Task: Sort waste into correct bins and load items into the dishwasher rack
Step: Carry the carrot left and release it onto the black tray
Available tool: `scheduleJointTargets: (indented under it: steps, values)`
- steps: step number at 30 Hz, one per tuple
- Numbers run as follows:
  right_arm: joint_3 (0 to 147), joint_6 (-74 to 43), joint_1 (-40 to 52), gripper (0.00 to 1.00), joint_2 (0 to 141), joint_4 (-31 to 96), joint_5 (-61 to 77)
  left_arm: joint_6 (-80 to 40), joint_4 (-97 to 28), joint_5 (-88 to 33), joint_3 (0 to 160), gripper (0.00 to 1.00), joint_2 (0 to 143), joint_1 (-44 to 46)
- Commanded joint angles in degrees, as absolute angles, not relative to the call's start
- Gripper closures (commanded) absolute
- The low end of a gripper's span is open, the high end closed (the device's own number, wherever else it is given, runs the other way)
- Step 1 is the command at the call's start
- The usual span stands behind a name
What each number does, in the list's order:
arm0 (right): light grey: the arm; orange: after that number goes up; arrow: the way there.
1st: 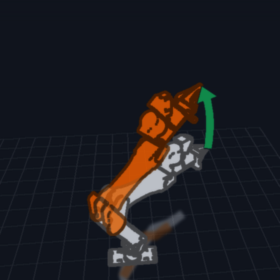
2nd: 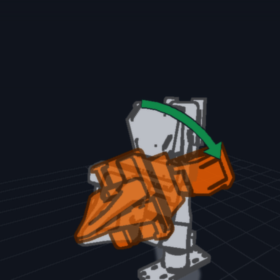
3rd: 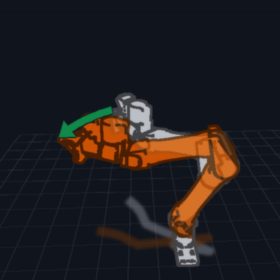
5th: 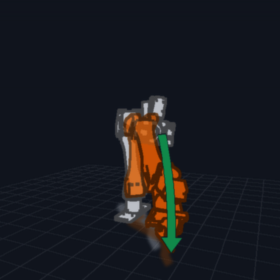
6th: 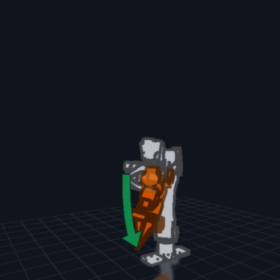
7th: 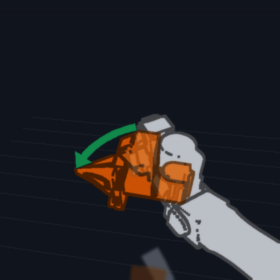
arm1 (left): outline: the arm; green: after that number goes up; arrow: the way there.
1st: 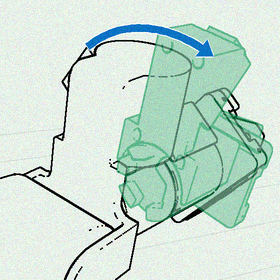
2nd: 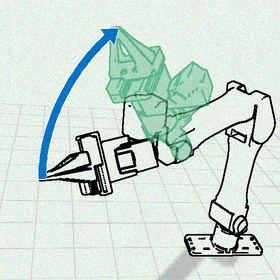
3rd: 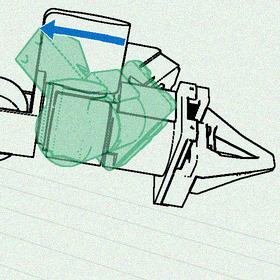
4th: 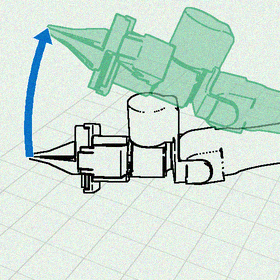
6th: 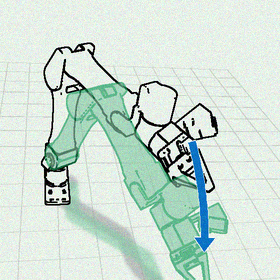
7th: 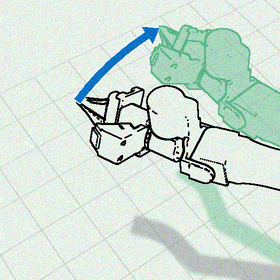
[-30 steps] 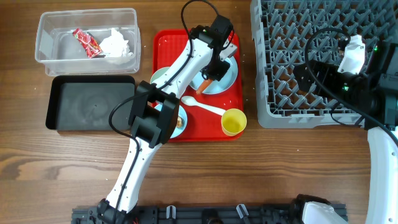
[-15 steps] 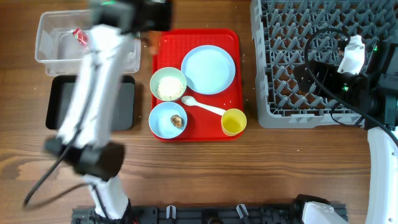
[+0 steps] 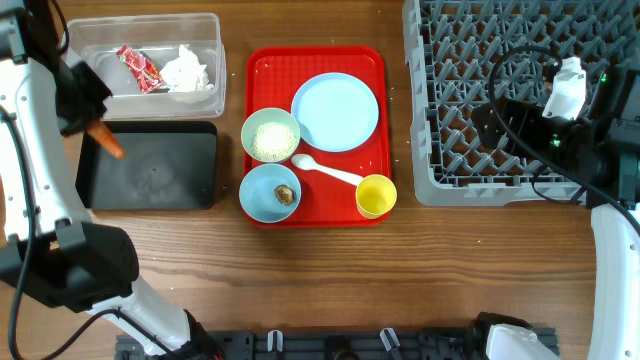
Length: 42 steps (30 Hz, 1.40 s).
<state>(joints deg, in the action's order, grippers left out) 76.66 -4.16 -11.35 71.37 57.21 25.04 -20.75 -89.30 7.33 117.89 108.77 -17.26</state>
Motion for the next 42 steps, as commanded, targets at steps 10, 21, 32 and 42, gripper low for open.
scheduleJointTargets:
  steps: [10, 21, 32, 42]
  values:
    - [77.2, -3.2, -11.5, 0.0, 71.8, 57.6, 23.8, -24.9, -60.2, 7.6, 82.2, 0.96, 109.3, -18.7]
    - [77.2, -3.6, -11.5, 0.0, 71.8, 58.0, 23.8, -24.9, -42.3, 7.6, 72.5, 0.56, 109.3, -21.0]
    - [77.2, -3.9, -11.5, 0.0, 71.8, 58.2, 23.8, -19.2, -49.1, 3.6, 80.7, 0.31, 101.4, -20.7]
    - [77.2, -4.7, -11.5, 0.0, 71.8, 58.2, 23.8, -9.4, -56.3, -8.7, 81.8, 0.3, 90.2, -0.8]
